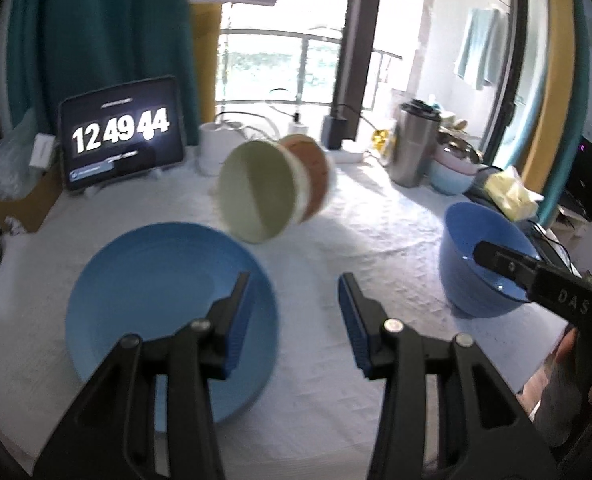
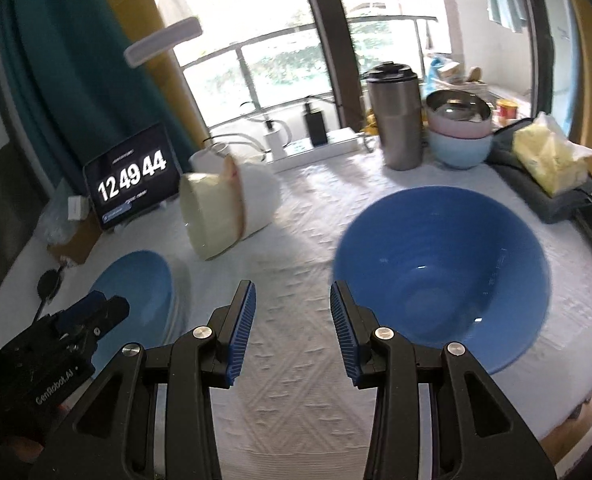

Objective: Organize plates and bowls

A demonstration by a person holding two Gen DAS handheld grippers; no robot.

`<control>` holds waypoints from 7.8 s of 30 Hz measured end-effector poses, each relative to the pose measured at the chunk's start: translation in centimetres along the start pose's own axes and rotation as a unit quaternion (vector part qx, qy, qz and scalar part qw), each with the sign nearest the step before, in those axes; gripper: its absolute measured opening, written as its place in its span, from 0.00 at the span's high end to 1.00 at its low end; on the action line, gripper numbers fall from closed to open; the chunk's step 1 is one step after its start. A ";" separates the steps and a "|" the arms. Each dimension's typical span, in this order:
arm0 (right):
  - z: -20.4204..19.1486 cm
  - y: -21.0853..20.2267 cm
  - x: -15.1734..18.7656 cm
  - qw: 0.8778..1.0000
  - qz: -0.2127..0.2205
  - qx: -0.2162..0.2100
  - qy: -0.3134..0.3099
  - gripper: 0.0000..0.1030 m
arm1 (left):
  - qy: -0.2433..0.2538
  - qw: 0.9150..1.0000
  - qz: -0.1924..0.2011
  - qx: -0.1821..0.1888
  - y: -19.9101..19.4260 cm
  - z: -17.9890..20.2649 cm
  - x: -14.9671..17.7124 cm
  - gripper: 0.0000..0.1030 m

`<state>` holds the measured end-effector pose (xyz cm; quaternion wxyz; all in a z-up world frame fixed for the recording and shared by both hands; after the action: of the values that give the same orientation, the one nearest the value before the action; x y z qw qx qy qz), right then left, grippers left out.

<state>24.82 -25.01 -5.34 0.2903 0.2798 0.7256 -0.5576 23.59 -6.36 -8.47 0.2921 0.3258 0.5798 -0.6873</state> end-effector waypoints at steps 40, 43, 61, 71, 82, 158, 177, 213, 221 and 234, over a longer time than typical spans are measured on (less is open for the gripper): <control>18.1 -0.2 0.1 0.990 0.007 0.072 0.122 0.60 | 0.101 0.991 -0.060 0.066 8.2 15.5 -1.6 0.56; 18.3 0.3 0.0 0.990 0.004 0.068 0.122 0.60 | 0.096 0.990 -0.081 0.066 9.6 15.6 -1.1 0.56; 14.0 1.9 0.4 0.996 -0.017 0.047 0.067 0.73 | 0.083 0.991 -0.072 0.080 9.1 14.0 -0.3 0.69; 10.8 2.2 0.7 0.997 -0.031 0.043 0.050 0.73 | 0.052 0.994 -0.056 0.078 7.3 10.7 -0.3 0.69; 6.7 3.8 1.1 0.998 -0.056 0.032 0.019 0.73 | 0.013 0.996 -0.057 0.061 6.3 6.0 -0.1 0.69; -5.5 5.0 -4.1 0.996 -0.010 0.044 -0.071 0.72 | -0.014 0.999 0.035 -0.016 1.6 -8.4 -5.0 0.66; -10.6 10.2 -5.1 0.996 -0.034 0.012 -0.079 0.72 | 0.009 0.998 0.045 -0.047 3.9 -13.2 -7.9 0.66; -10.7 19.3 -8.6 0.992 -0.108 0.037 -0.056 0.68 | -0.007 1.000 -0.030 0.006 13.2 -13.2 -9.3 0.65; -9.4 19.1 -8.5 0.992 -0.121 0.017 -0.018 0.70 | -0.012 0.999 -0.038 0.009 13.3 -13.6 -8.9 0.64; -9.1 19.6 -7.7 0.982 -0.178 -0.053 0.045 0.76 | -0.023 0.999 -0.047 0.013 13.6 -14.0 -9.0 0.64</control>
<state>43.39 -12.49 -10.46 0.1678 0.1549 0.8045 -0.5483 41.28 5.58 -11.32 0.2686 0.2861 0.5789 -0.7148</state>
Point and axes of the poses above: each gripper's, at about its wrist camera, not at the fingertips, and y roughly the way its jaws point, z to its right, x to its underside, the point moved 1 cm from there along y, roughly the way its jaws point, and after that the axes turned 1 degree about z, right-handed, at the moved point
